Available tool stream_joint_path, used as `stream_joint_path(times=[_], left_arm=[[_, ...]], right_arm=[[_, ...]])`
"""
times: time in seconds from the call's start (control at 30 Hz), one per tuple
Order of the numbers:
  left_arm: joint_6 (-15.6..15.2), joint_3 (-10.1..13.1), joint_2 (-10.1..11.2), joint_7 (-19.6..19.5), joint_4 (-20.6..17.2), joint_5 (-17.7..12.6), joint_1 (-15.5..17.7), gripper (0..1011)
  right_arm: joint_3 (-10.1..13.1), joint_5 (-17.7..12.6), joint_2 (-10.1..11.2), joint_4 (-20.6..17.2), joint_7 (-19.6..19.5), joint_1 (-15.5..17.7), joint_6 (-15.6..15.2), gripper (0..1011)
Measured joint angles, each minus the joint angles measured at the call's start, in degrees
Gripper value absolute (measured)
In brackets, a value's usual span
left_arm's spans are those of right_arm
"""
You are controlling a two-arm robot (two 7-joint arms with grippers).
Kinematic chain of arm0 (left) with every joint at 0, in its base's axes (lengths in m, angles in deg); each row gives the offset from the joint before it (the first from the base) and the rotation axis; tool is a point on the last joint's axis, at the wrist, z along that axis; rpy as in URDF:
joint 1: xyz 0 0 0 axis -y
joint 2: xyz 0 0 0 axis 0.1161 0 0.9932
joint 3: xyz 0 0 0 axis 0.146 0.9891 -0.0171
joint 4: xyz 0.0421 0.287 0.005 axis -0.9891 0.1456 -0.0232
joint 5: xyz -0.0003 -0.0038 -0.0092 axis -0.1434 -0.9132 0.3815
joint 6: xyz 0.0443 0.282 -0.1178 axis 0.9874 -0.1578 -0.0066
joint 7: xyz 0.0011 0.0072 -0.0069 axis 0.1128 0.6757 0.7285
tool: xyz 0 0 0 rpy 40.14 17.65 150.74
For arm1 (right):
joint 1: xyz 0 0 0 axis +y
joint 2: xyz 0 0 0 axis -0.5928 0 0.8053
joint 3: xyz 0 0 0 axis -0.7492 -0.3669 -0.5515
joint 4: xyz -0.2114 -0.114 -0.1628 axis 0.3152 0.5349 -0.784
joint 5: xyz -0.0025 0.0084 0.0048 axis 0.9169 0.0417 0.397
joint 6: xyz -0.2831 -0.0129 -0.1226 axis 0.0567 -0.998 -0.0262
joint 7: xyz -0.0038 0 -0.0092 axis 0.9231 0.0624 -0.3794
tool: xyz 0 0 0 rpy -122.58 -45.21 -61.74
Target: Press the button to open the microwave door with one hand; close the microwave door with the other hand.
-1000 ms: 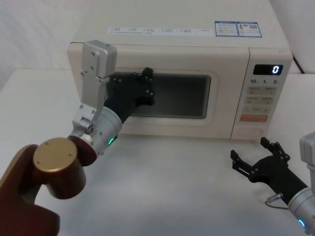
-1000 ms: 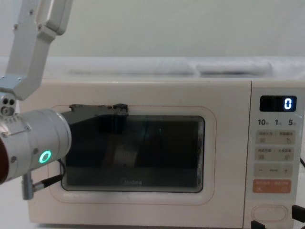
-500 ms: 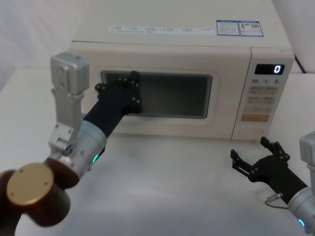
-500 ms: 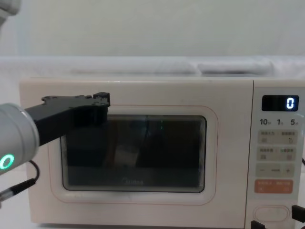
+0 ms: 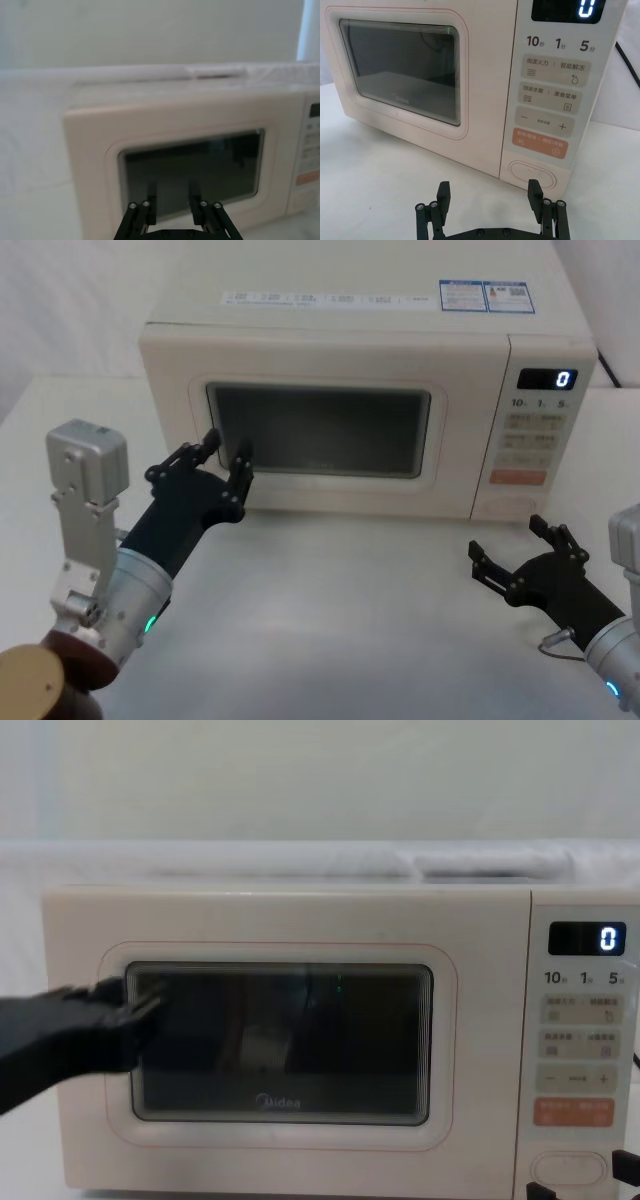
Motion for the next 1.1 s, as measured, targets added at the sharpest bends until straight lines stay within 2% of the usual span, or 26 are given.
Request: stream_joint_path(times=[0.07,0.2,0.23,0.3,0.43,0.5,0.53,0.67,1.1], left_arm=[[0.6,-0.8,0.1,0.1,0.3,0.2,-1.2,426],[1.7,-2.5,0.1,0.3,1.6,0.6,-3.4,572],[1.7,-2.5,0.1,0.3,1.6,0.6,-3.4,572],[2.3,-3.3,0.0,0.4,2.4,0.8,-4.3,683],[2.8,-4.0,-0.2,0.4,3.4,0.9,-5.0,771],[3.0,-4.3,-0.5,0.6,4.8,0.9,-5.4,870],[3.0,-4.4,-0.6,0.6,5.2,0.8,-5.4,888],[3.0,-4.4,-0.6,0.7,5.3,0.8,-5.4,981],[3.0,-4.2,-0.5,0.6,4.7,0.8,-5.3,1001]], right_arm=[[0.0,0.0,0.0,0.0,0.0,0.0,0.0,1002],[0.0,0.0,0.0,0.0,0.0,0.0,0.0,1002],[0.0,0.0,0.0,0.0,0.0,0.0,0.0,1001],[0.0,0.0,0.0,0.0,0.0,0.0,0.0,1002],[0.0,0.0,0.0,0.0,0.0,0.0,0.0,1002],[0.0,0.0,0.0,0.0,0.0,0.0,0.0,1002],[0.0,0.0,0.0,0.0,0.0,0.0,0.0,1002],[0.0,0.0,0.0,0.0,0.0,0.0,0.0,1001],[0.0,0.0,0.0,0.0,0.0,0.0,0.0,1001]])
